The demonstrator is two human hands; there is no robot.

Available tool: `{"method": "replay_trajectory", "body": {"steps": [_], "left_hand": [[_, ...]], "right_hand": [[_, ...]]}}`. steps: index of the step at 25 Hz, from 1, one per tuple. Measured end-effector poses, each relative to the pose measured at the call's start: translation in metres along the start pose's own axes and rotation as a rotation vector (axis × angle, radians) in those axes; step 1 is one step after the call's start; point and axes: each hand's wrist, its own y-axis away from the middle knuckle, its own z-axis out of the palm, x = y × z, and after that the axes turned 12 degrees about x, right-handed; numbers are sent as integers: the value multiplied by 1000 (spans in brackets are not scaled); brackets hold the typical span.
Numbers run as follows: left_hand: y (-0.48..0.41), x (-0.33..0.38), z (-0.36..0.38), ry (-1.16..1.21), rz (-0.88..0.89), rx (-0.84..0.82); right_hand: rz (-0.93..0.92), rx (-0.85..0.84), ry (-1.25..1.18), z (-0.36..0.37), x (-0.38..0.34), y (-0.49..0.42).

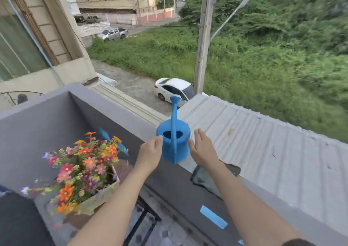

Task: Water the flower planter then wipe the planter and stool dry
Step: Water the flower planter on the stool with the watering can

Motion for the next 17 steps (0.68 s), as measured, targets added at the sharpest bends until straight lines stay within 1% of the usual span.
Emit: {"method": "replay_trajectory", "body": {"steps": [3, 5, 8, 10, 14, 17], "left_hand": [[5, -2, 30, 165, -59, -23], [7, -3, 51, 234, -71, 12], [6, -3, 75, 299, -88, 154], [9, 0, 86, 353, -138, 243], [8, 5, 105, 362, -156, 472], [6, 4, 110, 346, -112, 597]], "right_hand": [[-2, -82, 107, 32, 30, 5], [-23, -165, 172, 53, 46, 7], [-53, -220, 263, 70, 58, -1], [-69, -226, 323, 81, 65, 0], [-77, -179, 322, 92, 70, 1], [-85, -168, 308, 93, 72, 1]]}}
